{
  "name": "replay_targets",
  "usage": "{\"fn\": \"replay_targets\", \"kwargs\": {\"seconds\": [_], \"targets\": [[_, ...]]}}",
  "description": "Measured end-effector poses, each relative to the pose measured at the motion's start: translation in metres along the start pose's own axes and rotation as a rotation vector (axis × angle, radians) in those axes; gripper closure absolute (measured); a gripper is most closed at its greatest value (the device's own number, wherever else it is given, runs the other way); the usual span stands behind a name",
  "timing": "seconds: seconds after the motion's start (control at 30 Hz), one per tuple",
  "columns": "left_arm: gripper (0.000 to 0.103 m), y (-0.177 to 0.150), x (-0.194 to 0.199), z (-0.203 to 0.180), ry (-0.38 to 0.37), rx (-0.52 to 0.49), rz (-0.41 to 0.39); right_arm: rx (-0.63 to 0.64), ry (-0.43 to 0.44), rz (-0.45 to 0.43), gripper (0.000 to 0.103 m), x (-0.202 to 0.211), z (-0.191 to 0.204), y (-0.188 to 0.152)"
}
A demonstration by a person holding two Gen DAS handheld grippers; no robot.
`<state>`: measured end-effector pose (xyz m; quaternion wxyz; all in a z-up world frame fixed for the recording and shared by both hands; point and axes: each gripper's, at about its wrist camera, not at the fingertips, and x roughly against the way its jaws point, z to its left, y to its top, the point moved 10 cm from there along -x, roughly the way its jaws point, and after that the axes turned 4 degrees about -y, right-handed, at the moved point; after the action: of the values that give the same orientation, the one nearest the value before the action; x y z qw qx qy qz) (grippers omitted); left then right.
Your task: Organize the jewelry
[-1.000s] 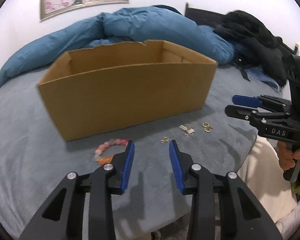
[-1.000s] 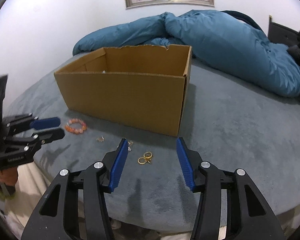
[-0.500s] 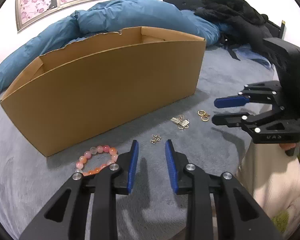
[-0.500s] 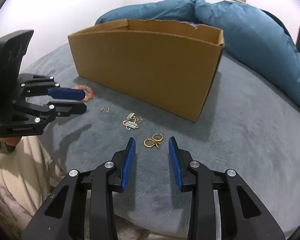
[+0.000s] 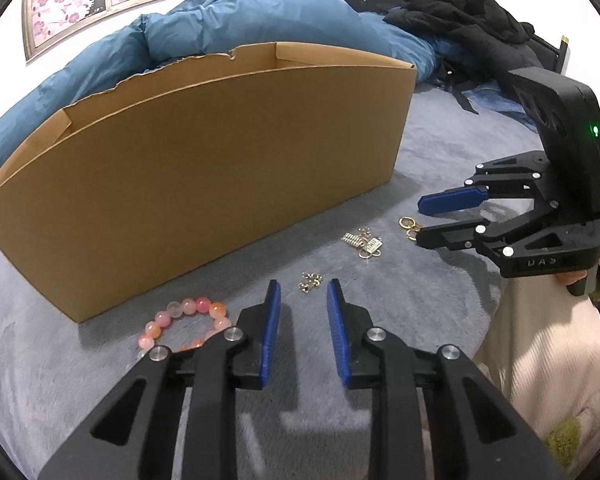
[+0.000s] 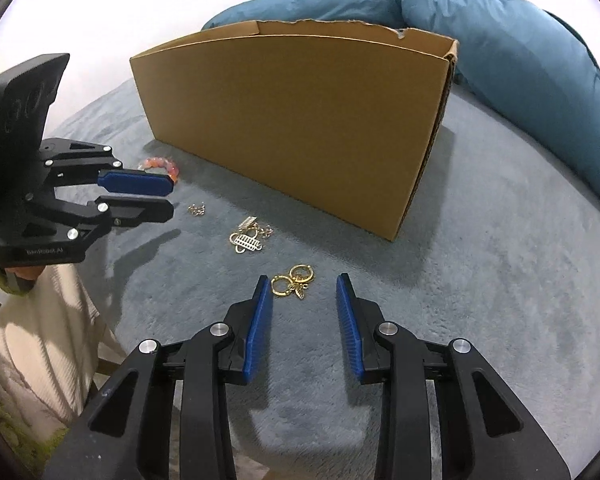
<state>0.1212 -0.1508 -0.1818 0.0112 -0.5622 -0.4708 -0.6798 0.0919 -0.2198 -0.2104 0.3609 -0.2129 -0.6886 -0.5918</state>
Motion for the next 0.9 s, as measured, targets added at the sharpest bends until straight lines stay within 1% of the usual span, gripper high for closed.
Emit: {"fn": "replay_targets", "kwargs": {"seconds": [0.17, 0.37, 0.53, 0.63, 0.73, 0.9], "targets": [[0.080, 0.001, -0.012, -0.001, -0.014, -0.010, 0.032, 0.001, -0.002, 0.002, 0.072, 0.002, -0.002, -0.001], [0.081, -0.001, -0.023, -0.001, 0.003, -0.033, 0.059, 0.006, -0.010, 0.004, 0.072, -0.001, 0.000, -0.001], [0.086, 0.000, -0.029, 0.000, 0.015, -0.035, 0.067, 0.032, -0.016, 0.009, 0.072, -0.003, 0.006, 0.001], [0.091, 0.001, -0.031, 0.001, 0.021, -0.037, 0.069, 0.075, -0.030, 0.008, 0.072, -0.003, 0.010, 0.002], [0.098, 0.002, -0.032, -0.001, 0.026, -0.051, 0.067, 0.106, -0.032, 0.012, 0.073, -0.003, 0.013, 0.002], [0.099, 0.003, -0.027, 0.001, 0.027, -0.040, 0.052, 0.122, -0.016, 0.027, 0.077, -0.003, 0.011, -0.002]]}}
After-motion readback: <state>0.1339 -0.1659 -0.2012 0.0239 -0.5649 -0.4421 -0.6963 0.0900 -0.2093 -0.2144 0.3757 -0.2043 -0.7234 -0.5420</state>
